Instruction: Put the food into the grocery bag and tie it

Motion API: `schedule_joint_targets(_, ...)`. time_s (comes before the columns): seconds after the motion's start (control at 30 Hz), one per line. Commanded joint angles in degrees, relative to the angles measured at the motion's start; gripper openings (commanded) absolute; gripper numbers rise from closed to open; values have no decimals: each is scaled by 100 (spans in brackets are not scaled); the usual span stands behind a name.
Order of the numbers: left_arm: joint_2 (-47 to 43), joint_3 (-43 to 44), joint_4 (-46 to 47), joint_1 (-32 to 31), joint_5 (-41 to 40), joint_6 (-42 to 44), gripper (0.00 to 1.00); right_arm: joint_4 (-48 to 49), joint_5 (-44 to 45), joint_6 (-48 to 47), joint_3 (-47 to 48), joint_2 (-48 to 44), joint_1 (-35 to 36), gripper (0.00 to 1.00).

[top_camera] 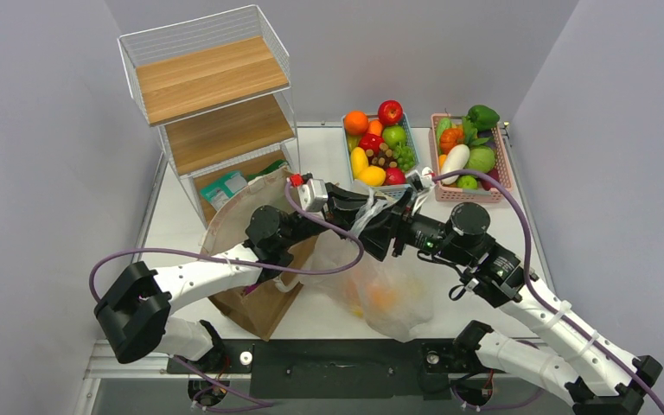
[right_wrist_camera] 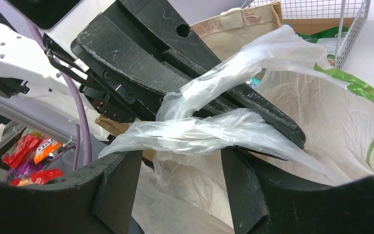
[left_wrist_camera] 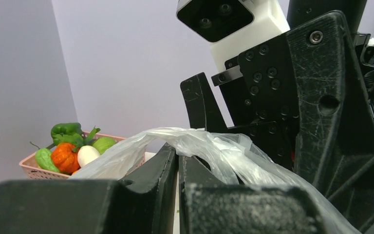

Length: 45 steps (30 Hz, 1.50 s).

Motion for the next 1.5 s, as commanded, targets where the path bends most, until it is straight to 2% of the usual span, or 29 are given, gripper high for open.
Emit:
schedule_joint_targets(0.0,-174,13,56,-150,-111,149,0,398,542,71,131,95,85,57)
schedule_joint_targets(0.13,-207,30,-64,-243,-204,289,0,201,852,-37,172,137,178,54)
schedule_joint_targets(0.3,-221,24,-82,-280,-254,323,0,2,1175,-59,217,187,238,38)
schedule_joint_targets(0.33,-235,14,-90,-281,-260,329,0,-64,1213,-98,228,187,241,31)
schedule_joint_targets(0.47,-267,-5,-146,-281,-295,372,0,-300,1294,-223,294,99,250,15)
schedule_joint_targets(0.67,-304,-38,-342,-281,-385,503,0,-739,1403,-373,365,-118,252,2)
schedule_joint_targets(1.2,-721,-157,-1063,-266,-605,761,0,-1636,1770,-631,639,-349,246,0)
schedule_joint_targets(1.47,-993,364,-2603,-265,-320,487,0,-1873,2265,-636,893,-385,241,0)
